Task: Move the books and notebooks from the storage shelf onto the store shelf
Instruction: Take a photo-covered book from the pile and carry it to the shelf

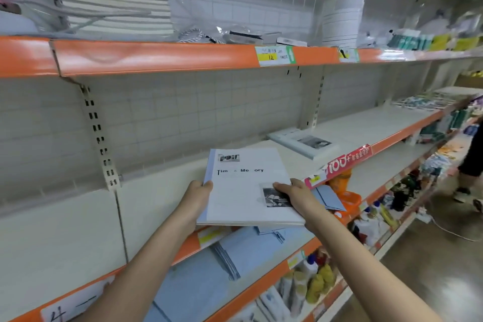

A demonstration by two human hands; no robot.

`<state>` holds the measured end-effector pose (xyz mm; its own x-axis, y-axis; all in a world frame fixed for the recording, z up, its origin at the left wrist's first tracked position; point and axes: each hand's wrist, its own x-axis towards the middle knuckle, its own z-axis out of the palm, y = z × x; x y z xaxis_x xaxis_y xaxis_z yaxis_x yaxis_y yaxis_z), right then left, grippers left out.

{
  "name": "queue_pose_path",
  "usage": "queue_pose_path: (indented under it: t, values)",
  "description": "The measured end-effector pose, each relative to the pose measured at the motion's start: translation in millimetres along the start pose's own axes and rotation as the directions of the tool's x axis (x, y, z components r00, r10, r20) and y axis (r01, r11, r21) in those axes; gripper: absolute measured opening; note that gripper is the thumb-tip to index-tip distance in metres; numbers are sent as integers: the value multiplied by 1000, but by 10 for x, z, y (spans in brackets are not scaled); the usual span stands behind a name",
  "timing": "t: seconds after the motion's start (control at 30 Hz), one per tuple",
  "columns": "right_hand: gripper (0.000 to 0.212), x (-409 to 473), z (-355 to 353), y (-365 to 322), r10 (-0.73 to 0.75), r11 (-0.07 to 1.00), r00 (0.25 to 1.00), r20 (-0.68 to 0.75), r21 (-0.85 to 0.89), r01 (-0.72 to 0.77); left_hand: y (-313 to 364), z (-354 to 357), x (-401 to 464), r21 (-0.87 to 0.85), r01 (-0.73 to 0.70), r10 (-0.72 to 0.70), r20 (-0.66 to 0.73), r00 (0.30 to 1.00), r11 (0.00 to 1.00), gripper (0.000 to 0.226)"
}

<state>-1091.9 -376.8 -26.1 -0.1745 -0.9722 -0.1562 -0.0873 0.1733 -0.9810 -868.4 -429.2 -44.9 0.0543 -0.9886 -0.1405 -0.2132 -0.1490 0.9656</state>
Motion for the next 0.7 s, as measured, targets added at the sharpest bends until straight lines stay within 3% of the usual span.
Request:
queue_pose_path:
  t: [0.23,0.4,0.53,0.7]
  values:
    - [31,618,-440,-31,19,1000,999,-46,-12,-20,233,560,540,17,-26,25,55,998,1000,35]
    - [18,1171,-614,-245,13,1000,1000,-14,-3,-13,518,801,1005,-23,-66,68,68,995,998,28]
    - [27,1565,-686,-356,12,1000,1000,-28,-27,-13,639,911,1335,-34,-58,60,45,997,998,26]
    - [21,1877,-805,-351,21,1000,1000,-20,4,-21,716,1087,1640,19,-34,34,24,999,999,24]
